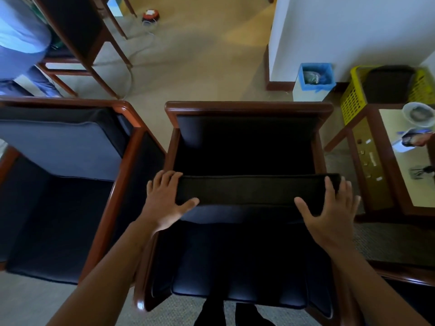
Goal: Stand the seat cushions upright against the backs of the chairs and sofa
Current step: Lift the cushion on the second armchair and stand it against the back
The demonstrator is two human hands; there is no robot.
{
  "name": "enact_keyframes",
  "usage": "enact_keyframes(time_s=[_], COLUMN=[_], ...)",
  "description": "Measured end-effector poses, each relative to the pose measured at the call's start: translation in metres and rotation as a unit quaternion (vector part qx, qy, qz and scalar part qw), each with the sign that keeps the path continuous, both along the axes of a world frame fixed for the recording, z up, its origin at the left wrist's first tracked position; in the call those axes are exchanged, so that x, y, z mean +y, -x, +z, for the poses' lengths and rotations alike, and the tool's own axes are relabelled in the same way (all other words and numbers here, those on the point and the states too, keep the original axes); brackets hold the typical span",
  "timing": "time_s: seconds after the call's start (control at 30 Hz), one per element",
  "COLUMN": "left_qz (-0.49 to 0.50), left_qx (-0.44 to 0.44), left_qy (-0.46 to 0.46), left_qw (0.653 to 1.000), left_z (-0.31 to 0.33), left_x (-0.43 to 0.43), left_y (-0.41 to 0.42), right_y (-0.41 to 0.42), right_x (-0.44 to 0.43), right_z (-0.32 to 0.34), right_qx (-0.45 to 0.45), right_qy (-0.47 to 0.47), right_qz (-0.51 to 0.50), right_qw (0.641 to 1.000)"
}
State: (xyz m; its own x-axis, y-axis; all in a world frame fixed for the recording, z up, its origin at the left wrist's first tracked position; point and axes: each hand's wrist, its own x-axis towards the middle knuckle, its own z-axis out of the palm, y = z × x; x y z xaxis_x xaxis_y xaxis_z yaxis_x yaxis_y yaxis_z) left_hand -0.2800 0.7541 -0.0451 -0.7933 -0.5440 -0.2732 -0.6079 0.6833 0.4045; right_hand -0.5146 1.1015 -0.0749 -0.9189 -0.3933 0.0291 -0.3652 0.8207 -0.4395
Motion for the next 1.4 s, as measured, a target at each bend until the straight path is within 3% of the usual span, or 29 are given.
enact_keyframes(time_s=[0.1, 0.23, 0.37, 0.43, 0.63, 0.9, 1.23, 1.4], left_qz=[-0.123, -0.174, -0.211, -0.218, -0.195, -0.192, -0.184, -0.190], left_qx=[-0.115, -0.122, -0.118, -0.110, -0.050, -0.014, -0.038, -0.048], left_qy=[0.068, 0.130, 0.129, 0.136, 0.130, 0.164, 0.142, 0.193], left_qw=[0.983, 0.968, 0.962, 0.960, 0.971, 0.968, 0.972, 0.961], left_z=[0.002, -0.003, -0.010, -0.011, -0.009, 0.006, -0.026, -0.055], left_x=[-0.009, -0.026, -0.036, -0.038, -0.056, -0.103, -0.150, -0.136], left_y=[0.020, 0.036, 0.048, 0.053, 0.073, 0.129, 0.200, 0.192], right_y=[0.017, 0.040, 0.069, 0.083, 0.102, 0.144, 0.207, 0.212], right_x=[-0.007, -0.019, -0.036, -0.043, -0.054, -0.095, -0.149, -0.155], right_z=[0.004, 0.004, 0.009, 0.010, 0.012, 0.031, -0.004, -0.028], right_qx=[0.025, 0.053, 0.052, 0.050, 0.087, 0.153, 0.075, 0.088], right_qy=[-0.117, -0.221, -0.302, -0.298, -0.204, -0.187, -0.217, -0.218], right_qz=[0.087, 0.180, 0.278, 0.307, 0.305, 0.263, 0.251, 0.243], right_qw=[0.989, 0.957, 0.910, 0.903, 0.926, 0.934, 0.940, 0.941])
